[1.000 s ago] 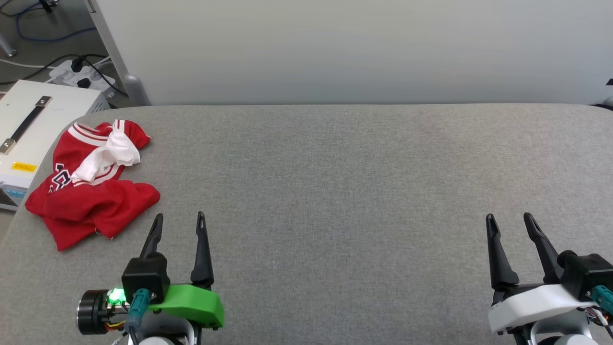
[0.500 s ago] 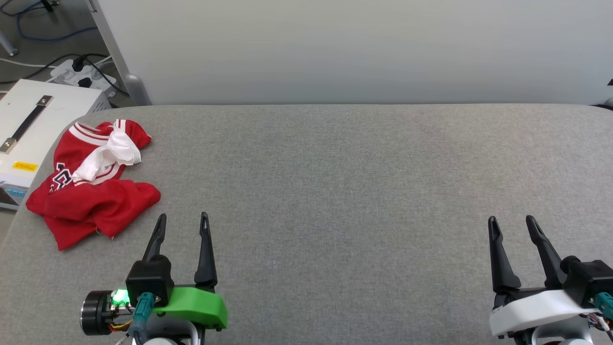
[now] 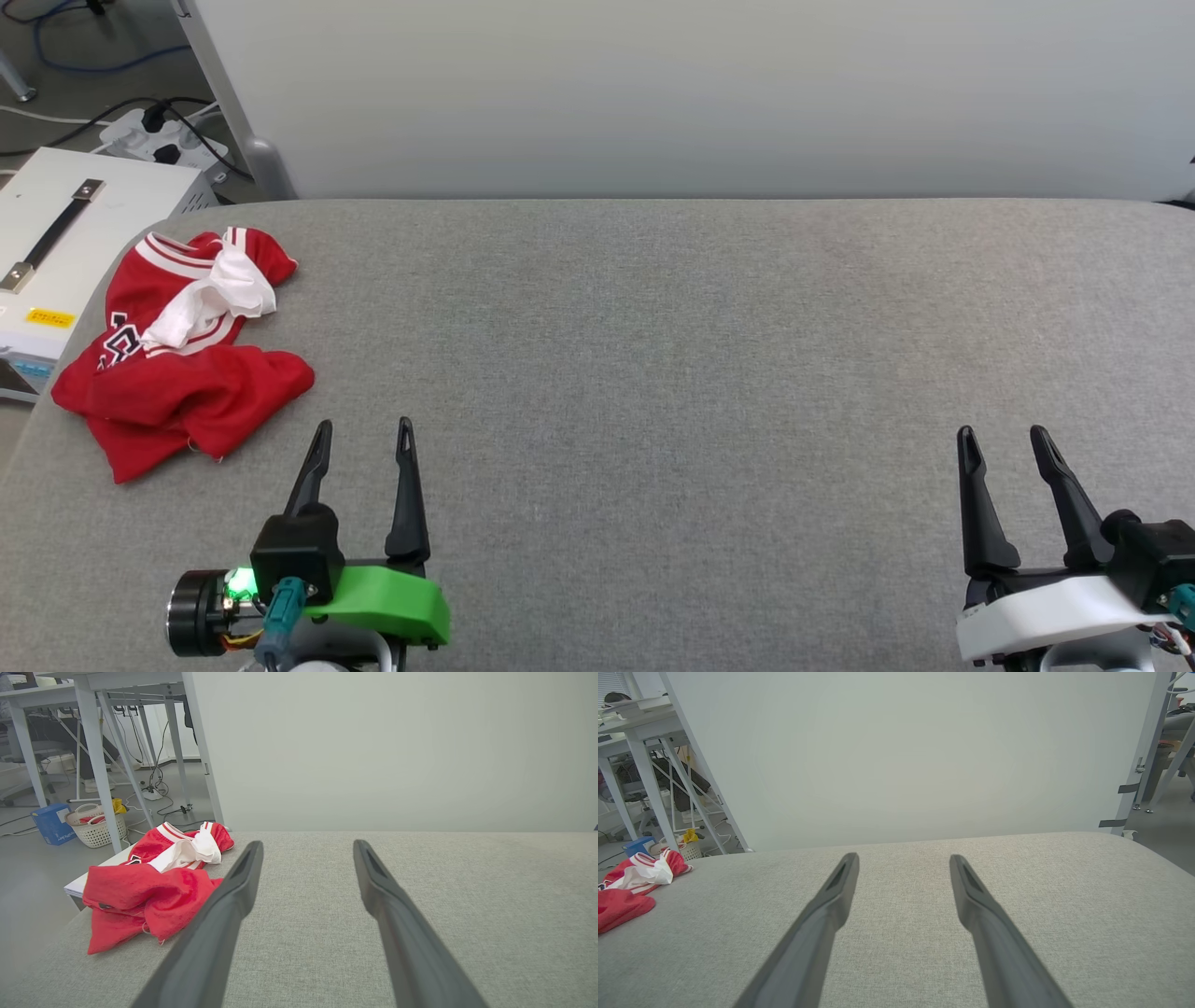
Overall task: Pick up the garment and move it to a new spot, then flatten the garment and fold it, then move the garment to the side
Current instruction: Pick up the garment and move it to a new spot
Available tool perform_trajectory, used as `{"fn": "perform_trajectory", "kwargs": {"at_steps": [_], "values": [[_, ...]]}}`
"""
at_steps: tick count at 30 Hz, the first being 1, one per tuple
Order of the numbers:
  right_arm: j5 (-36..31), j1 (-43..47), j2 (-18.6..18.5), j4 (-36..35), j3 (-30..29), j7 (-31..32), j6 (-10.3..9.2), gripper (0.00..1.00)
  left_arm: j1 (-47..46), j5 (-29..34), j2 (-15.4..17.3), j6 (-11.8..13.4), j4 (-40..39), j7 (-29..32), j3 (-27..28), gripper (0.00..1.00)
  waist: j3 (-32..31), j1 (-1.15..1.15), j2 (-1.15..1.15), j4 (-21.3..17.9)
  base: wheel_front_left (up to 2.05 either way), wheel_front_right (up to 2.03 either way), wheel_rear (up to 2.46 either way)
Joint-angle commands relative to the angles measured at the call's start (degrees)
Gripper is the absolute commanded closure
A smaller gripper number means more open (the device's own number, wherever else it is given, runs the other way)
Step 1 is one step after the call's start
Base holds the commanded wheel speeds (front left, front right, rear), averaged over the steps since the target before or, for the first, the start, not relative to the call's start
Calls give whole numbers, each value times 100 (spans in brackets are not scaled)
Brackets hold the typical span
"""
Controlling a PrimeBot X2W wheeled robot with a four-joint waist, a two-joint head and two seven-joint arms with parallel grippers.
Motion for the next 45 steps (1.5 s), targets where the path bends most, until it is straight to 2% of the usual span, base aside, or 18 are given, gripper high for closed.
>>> {"fn": "perform_trajectory", "kwargs": {"at_steps": [1, 7, 13, 23, 35, 45], "values": [[47, 92, 4, 13, -7, -68, -4, 0, 6, -64, -21, -16, 20, -63, -16, 0, 1, 0, 0, 5, 0, 0, 0], [72, 134, 5, 4, 2, -138, -4, 0, 0, -60, -23, 20, 72, -134, -21, 0, 5, 0, 0, 61, 0, 0, 0], [22, 144, 5, -24, 30, -209, -4, 0, -59, -89, -24, 95, 122, -205, -30, 0, 67, 0, 0, 298, 0, 0, 0], [-121, 96, 5, -103, 139, -269, -4, 0, -125, -262, -25, 230, 173, -266, 139, 0, 183, 0, 0, 951, 0, 0, 0], [-316, -9, 5, -283, 260, -269, -4, 0, -179, -441, -25, 251, 198, -266, 242, 0, 345, 0, 0, 1892, 0, 0, 0], [-466, -85, 5, -364, 320, -269, -4, 0, -189, -626, -25, 289, 234, -266, 359, 0, 420, 0, 0, 2515, 0, 0, 0]]}}
